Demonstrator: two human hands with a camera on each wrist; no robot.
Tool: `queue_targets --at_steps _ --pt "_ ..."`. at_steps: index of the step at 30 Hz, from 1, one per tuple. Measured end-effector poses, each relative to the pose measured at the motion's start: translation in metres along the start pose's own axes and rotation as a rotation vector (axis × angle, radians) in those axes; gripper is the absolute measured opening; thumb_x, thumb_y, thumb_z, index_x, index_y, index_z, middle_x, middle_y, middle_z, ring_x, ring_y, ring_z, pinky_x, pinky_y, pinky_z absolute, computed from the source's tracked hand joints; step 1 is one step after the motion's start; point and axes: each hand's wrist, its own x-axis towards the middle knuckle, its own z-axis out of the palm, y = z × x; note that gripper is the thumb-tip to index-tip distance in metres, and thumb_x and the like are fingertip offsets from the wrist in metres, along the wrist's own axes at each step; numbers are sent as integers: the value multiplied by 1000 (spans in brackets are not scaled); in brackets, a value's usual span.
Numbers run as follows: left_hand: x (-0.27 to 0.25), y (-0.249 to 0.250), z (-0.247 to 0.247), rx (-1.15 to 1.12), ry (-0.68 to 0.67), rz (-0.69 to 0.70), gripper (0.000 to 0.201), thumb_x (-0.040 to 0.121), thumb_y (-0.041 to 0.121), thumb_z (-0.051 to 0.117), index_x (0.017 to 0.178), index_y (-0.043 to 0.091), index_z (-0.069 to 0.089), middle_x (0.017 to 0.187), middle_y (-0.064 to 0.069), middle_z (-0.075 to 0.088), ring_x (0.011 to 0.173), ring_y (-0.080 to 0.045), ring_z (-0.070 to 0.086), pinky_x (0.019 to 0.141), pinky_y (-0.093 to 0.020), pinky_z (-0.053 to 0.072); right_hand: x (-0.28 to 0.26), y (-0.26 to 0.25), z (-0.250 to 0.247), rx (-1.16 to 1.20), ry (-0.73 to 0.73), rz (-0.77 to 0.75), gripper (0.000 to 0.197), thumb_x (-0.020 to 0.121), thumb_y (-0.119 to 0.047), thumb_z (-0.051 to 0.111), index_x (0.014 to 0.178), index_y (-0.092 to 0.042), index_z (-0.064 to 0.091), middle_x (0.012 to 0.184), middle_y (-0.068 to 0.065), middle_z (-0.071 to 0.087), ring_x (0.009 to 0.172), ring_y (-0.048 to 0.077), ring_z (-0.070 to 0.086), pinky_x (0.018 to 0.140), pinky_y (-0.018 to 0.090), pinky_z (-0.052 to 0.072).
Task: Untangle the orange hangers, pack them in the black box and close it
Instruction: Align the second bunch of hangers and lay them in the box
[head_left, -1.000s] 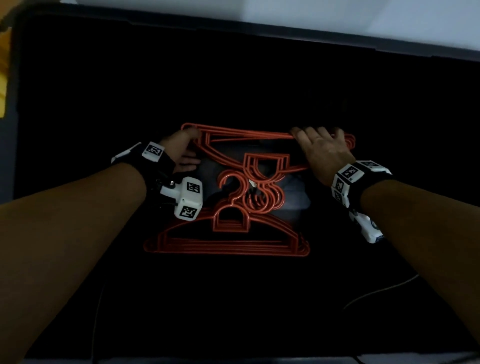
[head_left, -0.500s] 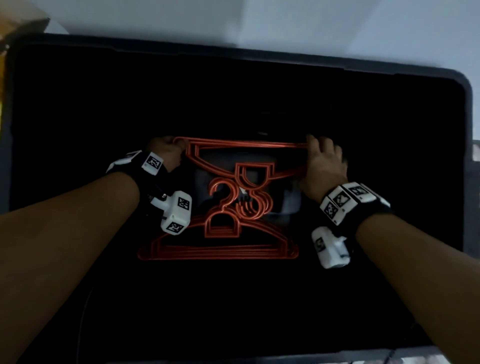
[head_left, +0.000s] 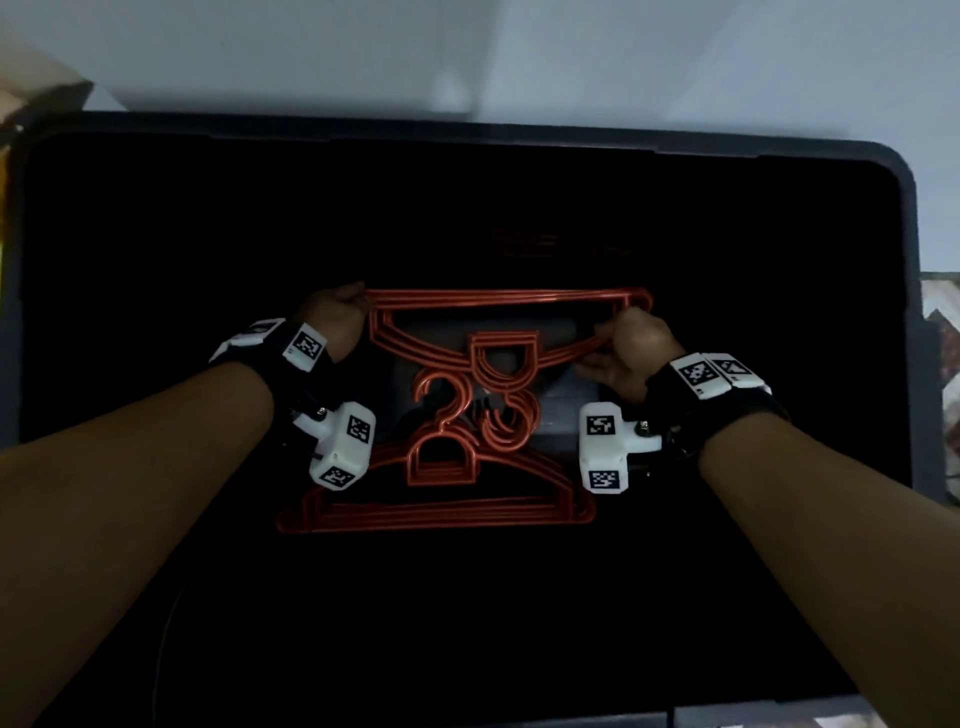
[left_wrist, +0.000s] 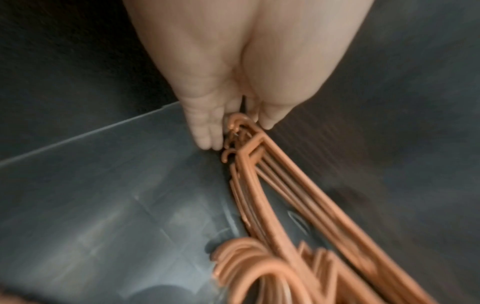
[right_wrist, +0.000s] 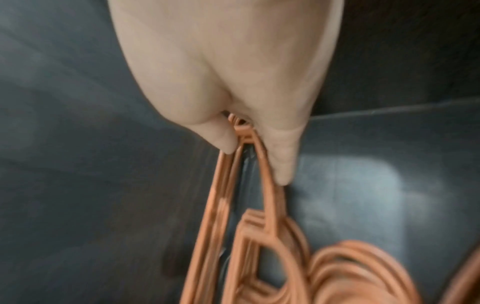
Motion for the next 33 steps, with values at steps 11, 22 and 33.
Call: queue_targets --at_steps 11,22,33 --pt "-51 8 -8 311 80 140 65 96 27 57 154 23 28 151 -13 44 131 -33 47 99 -27 38 -32 0 -14 -1197 134 -360 87 85 -30 70 157 -20 22 157 18 35 136 42 45 107 43 43" --pt "-30 4 4 886 -4 478 73 88 9 61 153 28 32 148 -18 41 118 -43 55 93 -43 49 2 2 -6 -1823 43 -774 88 95 -23 59 162 -32 2 167 14 13 149 45 21 113 58 35" --pt "-32 9 5 1024 66 519 77 88 26 66 154 31 27 152 -13 39 136 -39 34 106 -50 38 -2 6 -16 -1741 100 -794 95 91 -28 66 161 -35 1 168 12 10 150 43 18 118 60 25"
